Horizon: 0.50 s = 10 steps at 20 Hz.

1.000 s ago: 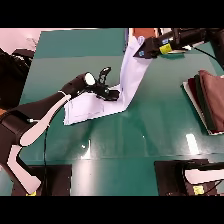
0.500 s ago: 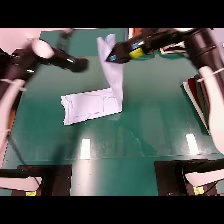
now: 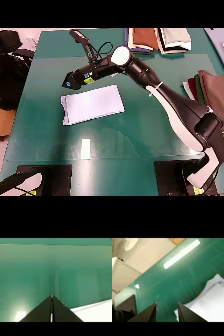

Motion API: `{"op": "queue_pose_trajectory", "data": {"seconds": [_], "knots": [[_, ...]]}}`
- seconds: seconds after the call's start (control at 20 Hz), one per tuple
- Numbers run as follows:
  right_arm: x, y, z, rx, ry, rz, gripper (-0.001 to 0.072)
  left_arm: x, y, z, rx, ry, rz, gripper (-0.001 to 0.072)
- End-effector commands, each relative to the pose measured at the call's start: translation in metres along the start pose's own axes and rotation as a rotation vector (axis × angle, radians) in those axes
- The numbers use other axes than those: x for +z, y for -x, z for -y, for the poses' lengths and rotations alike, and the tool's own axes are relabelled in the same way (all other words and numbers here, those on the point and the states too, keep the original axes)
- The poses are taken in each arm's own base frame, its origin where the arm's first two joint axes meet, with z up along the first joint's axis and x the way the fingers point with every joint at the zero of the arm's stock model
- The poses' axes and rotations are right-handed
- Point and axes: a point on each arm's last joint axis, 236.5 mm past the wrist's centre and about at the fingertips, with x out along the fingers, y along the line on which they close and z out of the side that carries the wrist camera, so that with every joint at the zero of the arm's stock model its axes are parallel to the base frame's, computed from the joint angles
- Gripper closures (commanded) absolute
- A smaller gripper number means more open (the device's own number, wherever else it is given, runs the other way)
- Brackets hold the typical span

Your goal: Fold the shirts.

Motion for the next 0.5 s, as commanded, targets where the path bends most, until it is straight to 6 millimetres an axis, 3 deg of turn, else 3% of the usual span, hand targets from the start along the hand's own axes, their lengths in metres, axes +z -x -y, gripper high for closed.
{"op": "queue_pose_trajectory", "data": {"seconds": [0.0, 0.15, 0.3, 0.4, 0.45], "knots": [[-0.015, 0.037, 0.053, -0.156, 0.035, -0.089, 0.0406, 0.001, 0.011, 0.010, -0.012, -0.027, 0.008, 0.0683], [-0.053, 0.101, 0.122, -0.324, -0.103, -0.162, 0.0407, 0.000, 0.009, 0.042, -0.072, -0.068, 0.014, 0.0683], [-0.109, 0.163, 0.186, -0.432, -0.341, -0.182, 0.0395, -0.004, 0.009, 0.064, -0.115, -0.104, 0.005, 0.0683], [-0.145, 0.180, 0.214, -0.439, -0.488, -0.177, 0.0040, -0.006, 0.009, 0.072, -0.130, -0.114, 0.004, 0.0682], [-0.159, 0.182, 0.222, -0.422, -0.556, -0.173, 0.0009, -0.006, 0.009, 0.073, -0.136, -0.110, 0.003, 0.0683]]}}
